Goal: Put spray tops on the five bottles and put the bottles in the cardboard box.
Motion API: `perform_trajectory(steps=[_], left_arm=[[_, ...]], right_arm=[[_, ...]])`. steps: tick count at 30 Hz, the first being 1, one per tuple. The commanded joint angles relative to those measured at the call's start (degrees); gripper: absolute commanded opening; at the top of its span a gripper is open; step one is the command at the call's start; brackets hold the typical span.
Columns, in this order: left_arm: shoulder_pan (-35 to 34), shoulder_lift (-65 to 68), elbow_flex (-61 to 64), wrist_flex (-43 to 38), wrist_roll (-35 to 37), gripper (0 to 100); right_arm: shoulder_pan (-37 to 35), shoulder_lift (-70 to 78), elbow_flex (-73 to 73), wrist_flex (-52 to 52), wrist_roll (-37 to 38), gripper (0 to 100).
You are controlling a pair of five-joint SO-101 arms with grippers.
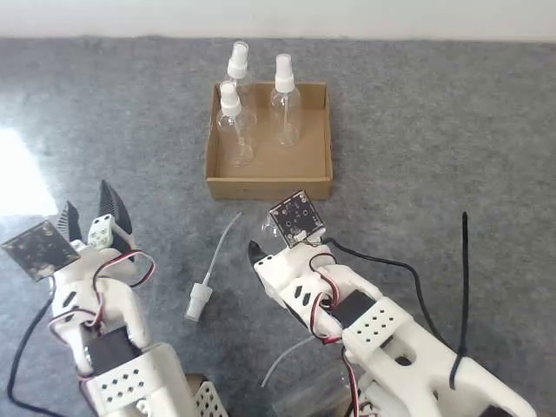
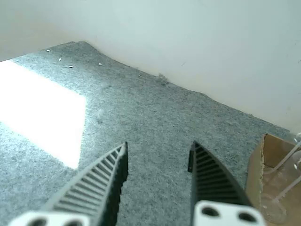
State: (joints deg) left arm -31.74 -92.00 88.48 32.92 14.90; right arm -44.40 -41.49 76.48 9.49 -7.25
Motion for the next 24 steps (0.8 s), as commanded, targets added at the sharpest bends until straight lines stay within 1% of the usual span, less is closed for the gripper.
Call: perform_trajectory(steps=[1, 4, 21, 24], left_arm=[[-0.18, -0.79, -0.4, -1.58, 0.35, 20], [-0.18, -0.79, -0.4, -1.58, 0.35, 20], [-0.18, -0.79, -0.4, -1.58, 0.35, 20], [-0.18, -0.79, -0.4, -1.58, 0.35, 20]], right_arm=[[2.07, -5.32, -3.16, 3.47, 0.79, 27.5], [1.89, -6.55, -3.52, 5.41, 0.79, 27.4], [2.15, -7.08, -3.43, 5.76, 0.79, 27.3], [2.15, -7.08, -3.34, 5.76, 2.29, 27.3]])
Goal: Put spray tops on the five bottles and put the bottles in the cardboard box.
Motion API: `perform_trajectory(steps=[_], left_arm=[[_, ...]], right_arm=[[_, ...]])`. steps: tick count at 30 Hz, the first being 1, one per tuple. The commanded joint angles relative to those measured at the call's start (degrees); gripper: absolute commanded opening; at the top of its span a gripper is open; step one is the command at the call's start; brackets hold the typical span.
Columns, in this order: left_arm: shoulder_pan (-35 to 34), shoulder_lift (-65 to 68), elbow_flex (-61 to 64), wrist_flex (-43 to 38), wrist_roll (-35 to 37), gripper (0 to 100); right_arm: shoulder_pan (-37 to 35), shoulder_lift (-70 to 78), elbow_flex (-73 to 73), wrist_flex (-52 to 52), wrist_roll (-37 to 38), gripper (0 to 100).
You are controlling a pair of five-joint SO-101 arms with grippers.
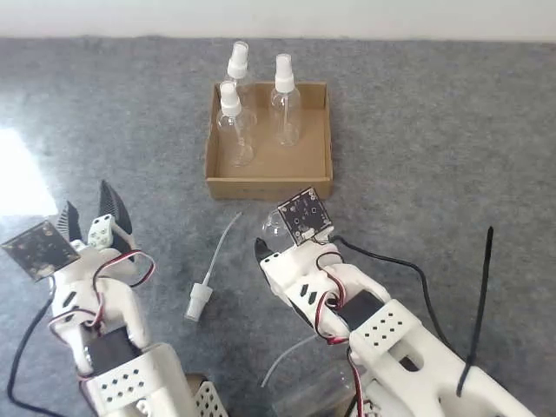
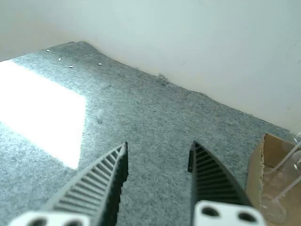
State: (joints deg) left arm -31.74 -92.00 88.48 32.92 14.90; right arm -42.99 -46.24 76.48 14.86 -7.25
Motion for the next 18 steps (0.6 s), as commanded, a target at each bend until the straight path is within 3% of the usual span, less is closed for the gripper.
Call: perform_trajectory(steps=[1, 6, 18], left_arm=[[-0.18, -0.79, -0.4, -1.58, 0.35, 20], [-0.18, -0.79, -0.4, -1.58, 0.35, 20], [0.0, -0.79, -0.4, -1.58, 0.0, 20]], right_arm=[[0.75, -2.33, -3.25, 0.4, 2.9, 26.2], [0.75, -2.33, -3.34, 0.22, 3.52, 15.0], [3.12, -7.08, -3.08, 2.33, 3.52, 14.0]])
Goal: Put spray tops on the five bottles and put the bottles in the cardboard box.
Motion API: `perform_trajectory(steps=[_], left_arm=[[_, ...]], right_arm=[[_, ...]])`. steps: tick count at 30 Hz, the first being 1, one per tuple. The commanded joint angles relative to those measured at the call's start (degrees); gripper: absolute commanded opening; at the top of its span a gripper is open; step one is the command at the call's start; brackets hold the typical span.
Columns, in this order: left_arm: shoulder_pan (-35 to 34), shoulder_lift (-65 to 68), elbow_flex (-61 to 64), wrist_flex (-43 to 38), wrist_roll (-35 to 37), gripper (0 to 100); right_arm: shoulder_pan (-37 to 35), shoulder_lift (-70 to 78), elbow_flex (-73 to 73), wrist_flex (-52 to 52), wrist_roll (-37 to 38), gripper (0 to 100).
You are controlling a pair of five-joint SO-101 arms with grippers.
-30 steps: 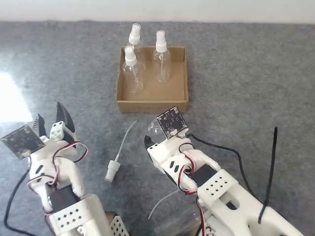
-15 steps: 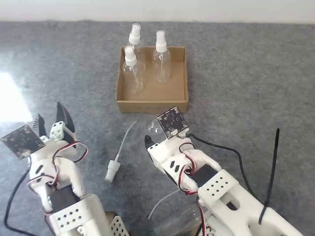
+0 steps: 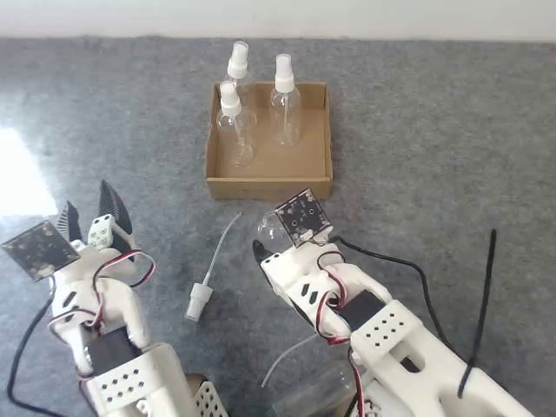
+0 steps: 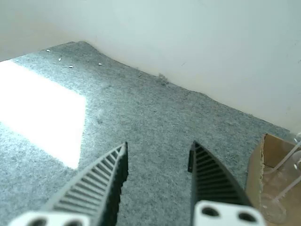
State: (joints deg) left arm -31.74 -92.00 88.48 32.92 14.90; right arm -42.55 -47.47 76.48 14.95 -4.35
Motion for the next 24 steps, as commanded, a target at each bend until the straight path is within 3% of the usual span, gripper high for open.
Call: perform_trajectory(steps=[1, 12, 19, 24], left_arm=[[0.09, -0.79, -0.4, -1.58, -0.97, 20], [2.81, -0.44, -0.66, -1.05, -4.31, 20], [7.47, -0.35, -6.55, 10.73, -7.65, 20], [10.37, -0.26, -6.99, 13.01, -11.52, 20]], right_arm=[[3.38, -7.43, -3.43, 4.0, 0.62, 14.0], [4.18, -14.73, -3.69, 10.24, 0.7, 14.1], [5.05, -13.85, -3.78, 10.15, 0.79, 14.3], [6.99, -13.85, -4.31, 10.15, 2.02, 14.3]])
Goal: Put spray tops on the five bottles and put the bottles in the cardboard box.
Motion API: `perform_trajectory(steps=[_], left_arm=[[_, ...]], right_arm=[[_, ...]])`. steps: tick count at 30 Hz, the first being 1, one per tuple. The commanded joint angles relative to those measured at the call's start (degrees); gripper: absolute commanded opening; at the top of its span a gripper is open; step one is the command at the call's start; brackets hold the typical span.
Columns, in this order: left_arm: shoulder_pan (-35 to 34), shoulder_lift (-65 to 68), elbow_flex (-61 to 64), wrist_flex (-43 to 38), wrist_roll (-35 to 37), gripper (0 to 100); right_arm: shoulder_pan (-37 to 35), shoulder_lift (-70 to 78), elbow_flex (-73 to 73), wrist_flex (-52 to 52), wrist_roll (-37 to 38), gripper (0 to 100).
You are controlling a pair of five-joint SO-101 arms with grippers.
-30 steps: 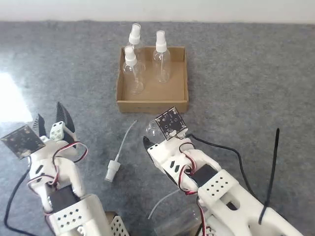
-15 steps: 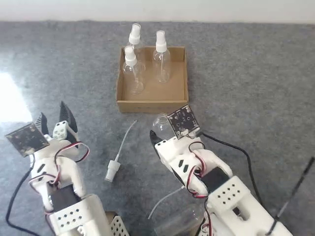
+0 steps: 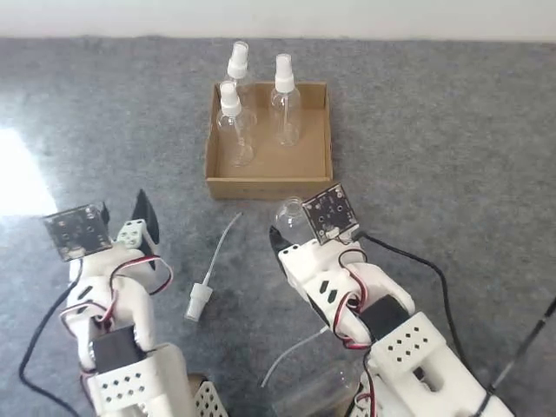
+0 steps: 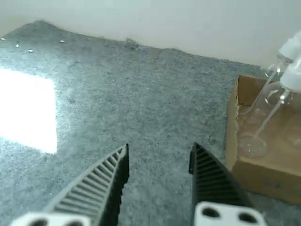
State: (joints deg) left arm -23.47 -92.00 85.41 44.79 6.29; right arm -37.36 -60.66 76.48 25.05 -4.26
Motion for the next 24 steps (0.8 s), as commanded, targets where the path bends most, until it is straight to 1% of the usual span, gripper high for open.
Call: perform_trajectory(steps=[1, 6, 8, 13, 17, 23, 24], left_arm=[[2.81, -0.26, -4.26, 2.02, -3.34, 20], [6.59, -0.26, -9.27, 10.99, -4.48, 20], [7.91, -0.26, -10.42, 13.19, -6.33, 20], [11.78, -0.18, -10.59, 15.91, -9.58, 20], [12.22, -0.18, -10.77, 16.7, -10.46, 20], [12.48, -0.18, -12.26, 20.13, -12.04, 20], [13.54, -0.18, -12.44, 20.84, -12.84, 20]], right_arm=[[1.89, -0.66, -4.4, 0.04, 2.37, 14.3], [2.95, -0.66, -4.4, 0.04, 2.55, 14.4], [2.95, -0.66, -4.4, 0.04, 2.55, 14.4], [3.03, -0.66, -4.4, 0.04, 2.55, 14.4], [3.03, -0.66, -4.4, 0.04, 2.55, 14.4], [3.03, -0.66, -4.4, 0.04, 2.55, 14.4], [3.03, -0.66, -4.4, 0.04, 2.55, 14.4]])
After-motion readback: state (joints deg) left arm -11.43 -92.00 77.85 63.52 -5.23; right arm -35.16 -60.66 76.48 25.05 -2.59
